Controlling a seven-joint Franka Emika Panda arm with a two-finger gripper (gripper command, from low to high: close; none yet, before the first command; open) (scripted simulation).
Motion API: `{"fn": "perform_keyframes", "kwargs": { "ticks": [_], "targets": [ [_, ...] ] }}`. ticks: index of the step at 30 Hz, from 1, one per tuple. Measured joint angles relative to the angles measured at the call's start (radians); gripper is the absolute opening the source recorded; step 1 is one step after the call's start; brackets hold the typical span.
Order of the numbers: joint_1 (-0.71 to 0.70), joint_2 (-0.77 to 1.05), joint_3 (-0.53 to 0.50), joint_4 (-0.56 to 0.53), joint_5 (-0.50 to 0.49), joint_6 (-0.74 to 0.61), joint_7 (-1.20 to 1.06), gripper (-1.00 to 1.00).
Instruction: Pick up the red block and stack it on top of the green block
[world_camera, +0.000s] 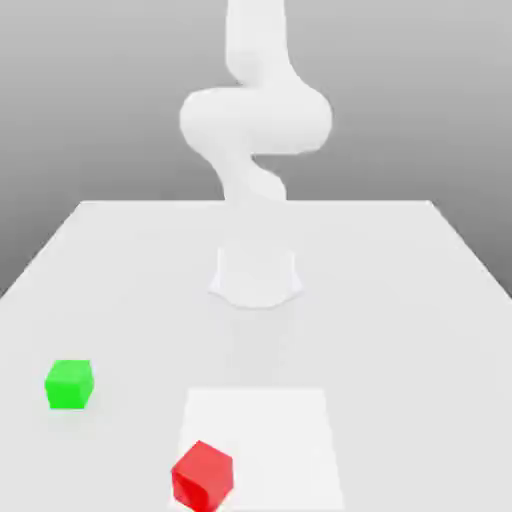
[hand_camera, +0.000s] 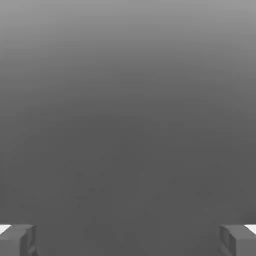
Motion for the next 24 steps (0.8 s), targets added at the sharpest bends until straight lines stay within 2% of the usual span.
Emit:
{"fn": "perform_keyframes", "kwargs": {
  "ticks": [13, 19, 24],
  "targets": [
    [0.201, 0.445, -0.237, -0.061, 0.161, 0.142, -0.584, 0.0],
    [0.226, 0.648, -0.276, -0.088, 0.229, 0.206, -0.845, 0.0],
    [0.211, 0.804, -0.278, -0.114, 0.233, 0.268, -1.026, 0.0]
  ]
}}
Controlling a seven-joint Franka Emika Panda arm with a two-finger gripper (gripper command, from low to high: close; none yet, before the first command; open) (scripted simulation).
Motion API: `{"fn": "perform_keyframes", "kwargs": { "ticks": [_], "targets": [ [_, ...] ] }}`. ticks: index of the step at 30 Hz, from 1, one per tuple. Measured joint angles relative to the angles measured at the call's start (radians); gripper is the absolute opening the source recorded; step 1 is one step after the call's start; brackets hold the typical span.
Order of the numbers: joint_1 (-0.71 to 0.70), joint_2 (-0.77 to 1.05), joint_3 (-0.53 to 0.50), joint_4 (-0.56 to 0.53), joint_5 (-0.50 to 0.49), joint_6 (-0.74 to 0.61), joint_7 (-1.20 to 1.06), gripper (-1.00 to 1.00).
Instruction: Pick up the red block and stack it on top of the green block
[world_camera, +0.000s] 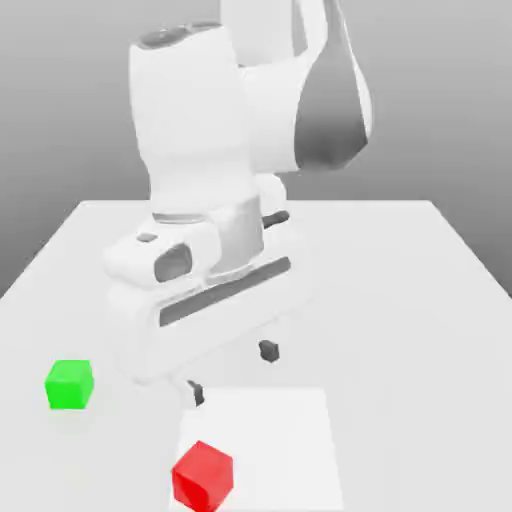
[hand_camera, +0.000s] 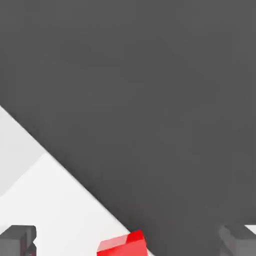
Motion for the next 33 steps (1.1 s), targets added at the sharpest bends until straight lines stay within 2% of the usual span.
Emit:
{"fn": "perform_keyframes", "kwargs": {
  "ticks": [5, 10, 11, 18, 24, 28, 33],
  "targets": [
    [-0.021, 0.138, -0.004, -0.025, -0.06, 0.074, -0.125, 0.0],
    [-0.089, 0.304, 0.08, -0.001, 0.03, 0.202, -0.216, 0.0],
    [-0.098, 0.321, 0.092, 0.002, 0.041, 0.215, -0.224, -1.0],
    [-0.096, 0.317, 0.089, 0.001, 0.037, 0.21, -0.222, -1.0],
    [-0.053, 0.135, -0.012, -0.041, -0.101, 0.079, -0.119, -1.0],
    [-0.116, 0.028, -0.135, -0.109, -0.198, 0.054, -0.038, -1.0],
    [-0.305, -0.088, -0.235, -0.201, -0.301, 0.044, 0.048, -1.0]
  ]
}}
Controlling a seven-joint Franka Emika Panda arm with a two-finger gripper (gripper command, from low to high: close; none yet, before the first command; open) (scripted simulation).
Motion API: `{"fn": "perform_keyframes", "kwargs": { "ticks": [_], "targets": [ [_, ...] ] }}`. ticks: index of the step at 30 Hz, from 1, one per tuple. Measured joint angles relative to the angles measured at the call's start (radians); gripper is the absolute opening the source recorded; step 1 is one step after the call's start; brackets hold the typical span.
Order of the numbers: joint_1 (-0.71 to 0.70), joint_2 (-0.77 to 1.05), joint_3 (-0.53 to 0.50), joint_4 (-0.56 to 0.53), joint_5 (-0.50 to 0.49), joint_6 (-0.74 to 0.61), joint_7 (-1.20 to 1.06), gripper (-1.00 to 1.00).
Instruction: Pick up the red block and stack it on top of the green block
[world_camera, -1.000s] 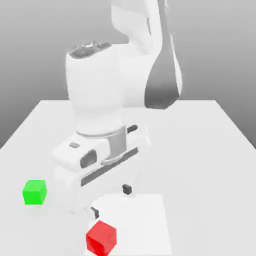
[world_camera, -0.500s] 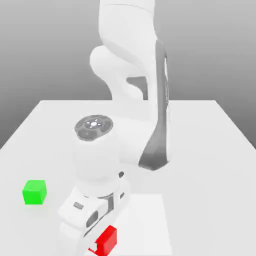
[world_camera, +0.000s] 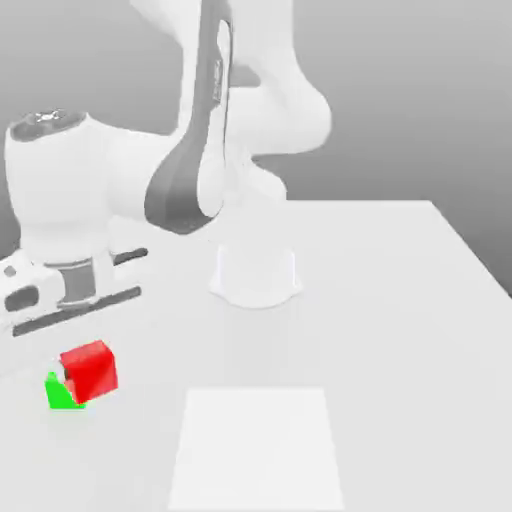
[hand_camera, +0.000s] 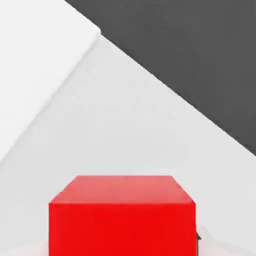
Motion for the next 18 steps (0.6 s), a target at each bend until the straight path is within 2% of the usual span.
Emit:
{"fn": "perform_keyframes", "kwargs": {
  "ticks": [3, 6, 13, 18],
  "targets": [
    [-0.095, -0.052, -0.027, -0.058, -0.028, 0.004, 0.028, -1.0],
    [-0.093, -0.042, -0.031, -0.069, 0.002, 0.025, 0.009, -1.0],
    [-0.086, 0.061, -0.005, -0.061, 0.152, 0.106, -0.099, -1.0],
    [-0.13, 0.155, 0.064, -0.06, 0.294, 0.177, -0.201, -1.0]
  ]
}}
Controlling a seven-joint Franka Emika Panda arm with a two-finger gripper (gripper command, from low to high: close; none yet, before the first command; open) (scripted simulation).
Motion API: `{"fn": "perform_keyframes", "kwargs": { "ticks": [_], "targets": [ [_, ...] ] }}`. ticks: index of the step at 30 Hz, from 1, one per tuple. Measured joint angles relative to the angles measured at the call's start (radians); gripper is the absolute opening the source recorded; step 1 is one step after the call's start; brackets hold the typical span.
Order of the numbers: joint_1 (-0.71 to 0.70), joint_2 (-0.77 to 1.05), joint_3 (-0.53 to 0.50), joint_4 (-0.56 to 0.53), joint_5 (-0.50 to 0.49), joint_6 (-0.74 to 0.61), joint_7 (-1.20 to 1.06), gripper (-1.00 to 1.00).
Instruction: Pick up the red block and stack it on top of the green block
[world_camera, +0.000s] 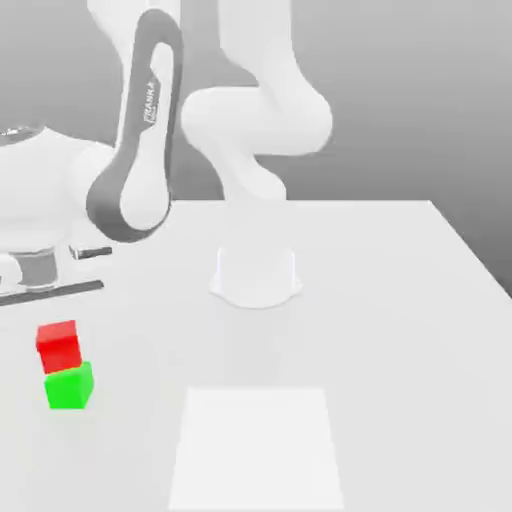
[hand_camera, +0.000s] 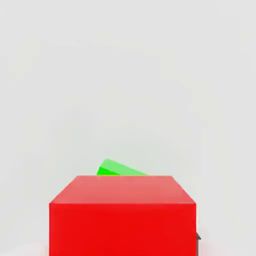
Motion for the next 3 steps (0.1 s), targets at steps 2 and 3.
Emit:
{"fn": "perform_keyframes", "kwargs": {
  "ticks": [2, 3],
  "targets": [
    [-0.013, 0.019, 0.019, 0.0, 0.029, 0.015, -0.02, 1.0],
    [-0.013, 0.019, 0.019, 0.0, 0.029, 0.015, -0.02, 1.0]
  ]
}}
